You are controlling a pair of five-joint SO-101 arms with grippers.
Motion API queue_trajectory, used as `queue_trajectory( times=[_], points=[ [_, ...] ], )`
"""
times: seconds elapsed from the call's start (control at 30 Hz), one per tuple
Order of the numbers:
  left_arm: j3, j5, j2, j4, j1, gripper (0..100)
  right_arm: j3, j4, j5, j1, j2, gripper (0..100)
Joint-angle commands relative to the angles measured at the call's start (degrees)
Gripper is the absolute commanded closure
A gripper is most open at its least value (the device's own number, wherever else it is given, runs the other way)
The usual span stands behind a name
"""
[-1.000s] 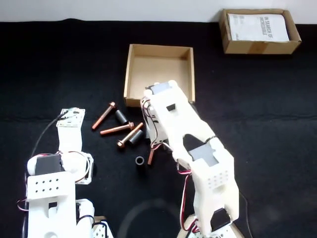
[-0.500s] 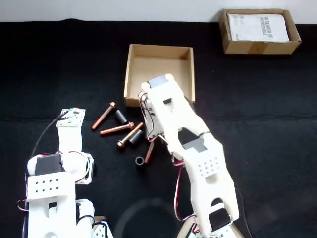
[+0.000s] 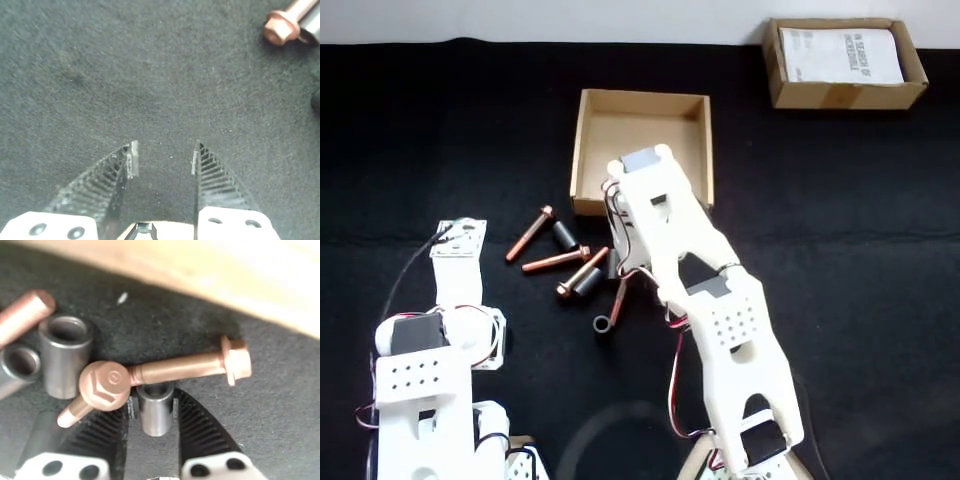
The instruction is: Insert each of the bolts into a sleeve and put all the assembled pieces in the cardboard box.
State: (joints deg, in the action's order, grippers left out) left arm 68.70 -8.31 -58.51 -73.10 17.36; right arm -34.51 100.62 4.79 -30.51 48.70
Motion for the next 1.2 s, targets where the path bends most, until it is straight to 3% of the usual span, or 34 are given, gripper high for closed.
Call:
queue_trajectory(
  times=[0.0,0.33,0.73,1.17],
  points=[
    [-0.75,-0.18,-0.04,0.35,0.66,81,-2.07,0.31,0.35,2.33,-6.37,99.0],
    [-16.04,4.31,5.14,-7.38,0.40,81,-1.89,0.31,0.00,2.42,-28.18,99.0],
    [-47.25,6.86,39.08,-12.57,-6.11,81,5.23,0.31,-2.46,4.00,-51.47,99.1],
    [-75.47,6.77,74.15,-12.75,-10.77,81,26.07,0.22,-9.58,16.13,-70.99,99.1]
  ],
)
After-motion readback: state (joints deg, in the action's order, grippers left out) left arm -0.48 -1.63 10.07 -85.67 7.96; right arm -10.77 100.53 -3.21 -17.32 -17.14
